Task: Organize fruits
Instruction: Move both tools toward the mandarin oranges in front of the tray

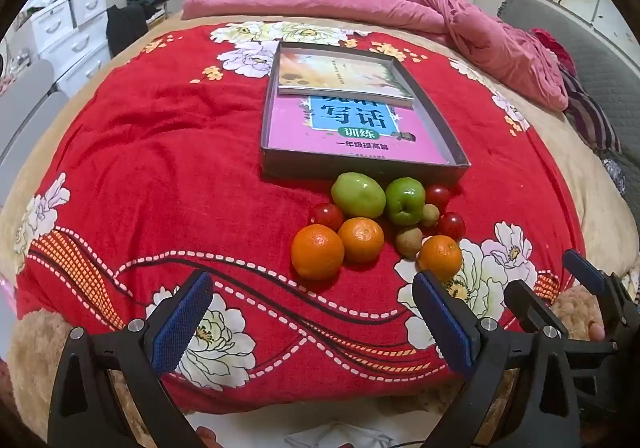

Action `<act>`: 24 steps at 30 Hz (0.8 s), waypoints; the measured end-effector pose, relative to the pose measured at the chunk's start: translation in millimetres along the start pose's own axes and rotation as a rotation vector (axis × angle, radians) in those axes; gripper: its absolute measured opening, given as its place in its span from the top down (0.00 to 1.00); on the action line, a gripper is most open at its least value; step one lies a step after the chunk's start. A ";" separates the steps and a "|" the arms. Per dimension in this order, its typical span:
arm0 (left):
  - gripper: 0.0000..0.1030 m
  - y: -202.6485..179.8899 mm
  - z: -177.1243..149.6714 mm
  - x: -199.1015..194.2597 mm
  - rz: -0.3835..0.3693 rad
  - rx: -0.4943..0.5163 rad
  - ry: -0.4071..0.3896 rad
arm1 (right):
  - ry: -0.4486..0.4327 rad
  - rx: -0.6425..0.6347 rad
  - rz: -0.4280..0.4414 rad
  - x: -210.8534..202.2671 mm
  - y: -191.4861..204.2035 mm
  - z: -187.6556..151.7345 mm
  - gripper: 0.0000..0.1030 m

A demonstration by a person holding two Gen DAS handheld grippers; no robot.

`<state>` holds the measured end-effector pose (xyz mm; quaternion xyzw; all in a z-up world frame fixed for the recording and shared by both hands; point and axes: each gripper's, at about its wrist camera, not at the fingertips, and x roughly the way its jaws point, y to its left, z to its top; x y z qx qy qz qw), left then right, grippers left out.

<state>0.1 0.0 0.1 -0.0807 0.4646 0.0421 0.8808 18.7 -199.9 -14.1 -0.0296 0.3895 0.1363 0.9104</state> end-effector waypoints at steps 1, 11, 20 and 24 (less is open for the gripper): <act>0.03 -0.5 -0.3 0.1 0.001 -0.002 0.000 | 0.000 0.000 0.000 0.1 0.0 0.0 0.00; 0.03 -0.8 0.1 0.3 0.002 0.000 -0.003 | 0.001 0.000 -0.001 0.8 0.2 -0.2 0.00; 0.03 -2.5 -0.5 -1.0 0.007 0.004 -0.005 | 0.002 -0.001 0.001 1.5 0.4 -0.4 0.00; 0.03 -3.8 -0.3 3.3 0.007 0.003 0.002 | 0.003 0.000 0.001 2.6 0.4 -1.1 0.00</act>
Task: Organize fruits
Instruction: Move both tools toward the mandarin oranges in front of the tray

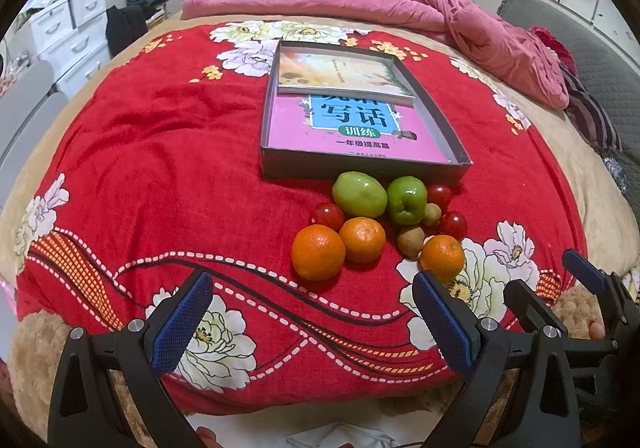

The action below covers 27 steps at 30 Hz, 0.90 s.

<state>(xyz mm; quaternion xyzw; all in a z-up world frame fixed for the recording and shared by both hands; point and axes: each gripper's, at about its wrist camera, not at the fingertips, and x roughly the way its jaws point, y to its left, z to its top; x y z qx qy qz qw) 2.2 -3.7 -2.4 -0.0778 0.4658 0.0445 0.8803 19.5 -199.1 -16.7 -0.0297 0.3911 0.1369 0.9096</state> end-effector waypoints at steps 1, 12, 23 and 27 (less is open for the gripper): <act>0.03 2.6 0.6 -0.1 -0.001 -0.001 0.003 | 0.002 0.000 0.000 0.5 -0.1 -0.4 0.00; 0.03 28.7 1.3 30.7 0.000 -0.072 0.077 | 0.039 -0.012 0.010 18.5 2.7 -2.3 0.00; 0.03 28.3 7.6 62.2 -0.060 -0.002 0.124 | 0.119 0.008 0.071 49.5 6.3 1.4 0.00; 0.03 28.9 9.6 72.4 -0.085 0.003 0.153 | 0.160 0.003 0.095 66.2 10.5 1.5 0.11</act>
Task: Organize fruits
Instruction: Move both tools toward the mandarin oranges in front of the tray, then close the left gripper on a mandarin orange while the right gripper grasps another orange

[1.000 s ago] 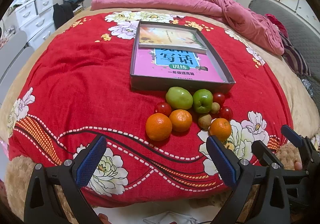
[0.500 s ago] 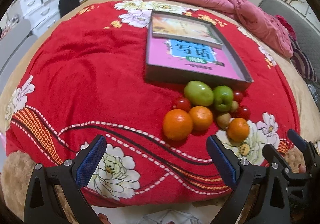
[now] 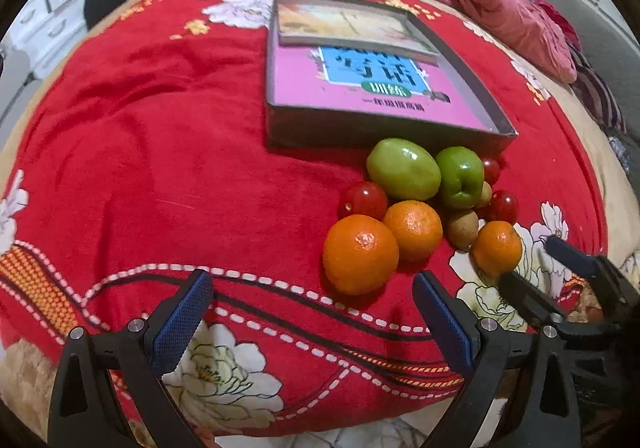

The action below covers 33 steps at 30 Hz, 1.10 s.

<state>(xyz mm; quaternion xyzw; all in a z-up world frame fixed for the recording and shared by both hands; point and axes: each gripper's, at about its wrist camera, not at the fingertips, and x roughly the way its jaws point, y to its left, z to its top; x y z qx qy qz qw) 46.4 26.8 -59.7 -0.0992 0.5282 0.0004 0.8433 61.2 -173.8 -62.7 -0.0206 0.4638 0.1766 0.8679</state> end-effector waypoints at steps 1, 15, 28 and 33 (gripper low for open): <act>0.03 0.1 -0.2 0.4 -0.011 -0.007 0.001 | 0.008 -0.004 0.003 3.5 1.0 0.2 0.15; 0.31 -0.1 9.0 4.4 -0.026 0.031 0.018 | 0.041 -0.091 0.017 28.9 18.2 3.2 0.59; 0.60 -11.7 9.9 5.7 -0.071 0.074 0.016 | 0.030 -0.099 0.035 23.2 18.7 5.3 0.60; 0.60 -9.8 11.9 -4.6 -0.071 0.078 -0.003 | 0.013 -0.096 0.043 17.0 18.0 6.8 0.60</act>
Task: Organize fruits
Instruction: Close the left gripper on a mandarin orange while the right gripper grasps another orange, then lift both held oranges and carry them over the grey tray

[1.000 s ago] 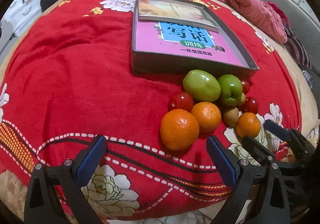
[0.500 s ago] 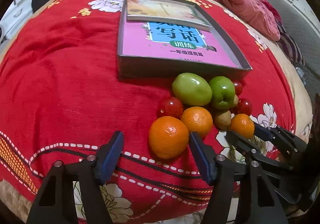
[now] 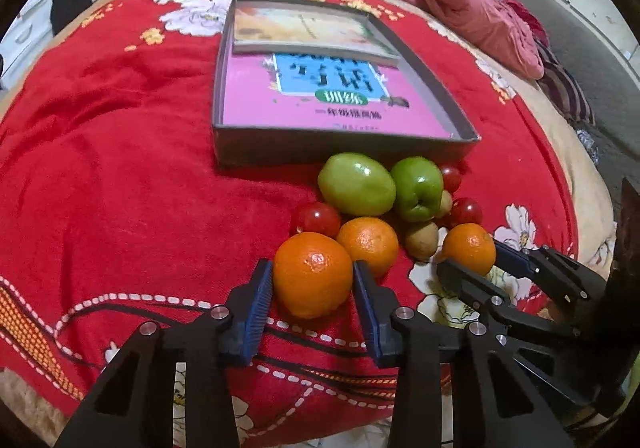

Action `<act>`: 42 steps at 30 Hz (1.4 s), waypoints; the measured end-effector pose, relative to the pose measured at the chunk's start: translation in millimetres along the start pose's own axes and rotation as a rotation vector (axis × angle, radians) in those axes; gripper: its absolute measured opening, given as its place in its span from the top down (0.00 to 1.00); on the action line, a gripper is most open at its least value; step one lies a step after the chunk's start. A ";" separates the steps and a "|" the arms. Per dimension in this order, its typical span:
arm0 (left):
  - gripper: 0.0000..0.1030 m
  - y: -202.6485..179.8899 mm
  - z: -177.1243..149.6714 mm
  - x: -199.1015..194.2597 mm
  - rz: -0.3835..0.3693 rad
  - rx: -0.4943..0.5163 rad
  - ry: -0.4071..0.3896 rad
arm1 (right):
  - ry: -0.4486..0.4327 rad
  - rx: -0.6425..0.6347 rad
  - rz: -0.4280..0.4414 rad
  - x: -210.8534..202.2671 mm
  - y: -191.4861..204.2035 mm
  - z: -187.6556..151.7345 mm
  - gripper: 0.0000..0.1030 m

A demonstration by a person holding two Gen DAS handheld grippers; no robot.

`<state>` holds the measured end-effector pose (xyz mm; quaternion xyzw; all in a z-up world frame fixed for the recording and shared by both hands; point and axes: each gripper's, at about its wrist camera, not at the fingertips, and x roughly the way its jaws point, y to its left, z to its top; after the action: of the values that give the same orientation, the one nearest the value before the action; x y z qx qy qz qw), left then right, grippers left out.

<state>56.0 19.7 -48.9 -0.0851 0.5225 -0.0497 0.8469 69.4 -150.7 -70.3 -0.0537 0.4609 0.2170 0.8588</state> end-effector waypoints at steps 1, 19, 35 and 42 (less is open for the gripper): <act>0.60 -0.2 0.9 -3.8 0.001 0.003 -0.007 | -0.005 0.000 0.003 -1.8 -0.1 0.8 0.60; 0.60 -18.6 31.6 -33.6 0.048 0.043 -0.098 | -0.174 -0.030 0.045 -38.8 -0.9 31.9 0.60; 0.60 -20.3 72.4 -11.5 0.093 0.016 -0.105 | -0.264 -0.014 0.029 -31.2 -26.9 74.4 0.60; 0.60 -18.1 88.6 2.8 0.109 0.000 -0.103 | -0.251 0.009 0.019 -18.5 -42.8 87.5 0.60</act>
<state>136.4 9.6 -8.9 -0.0589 0.4820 0.0009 0.8742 145.9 -169.6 -10.0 -0.0181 0.3511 0.2280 0.9080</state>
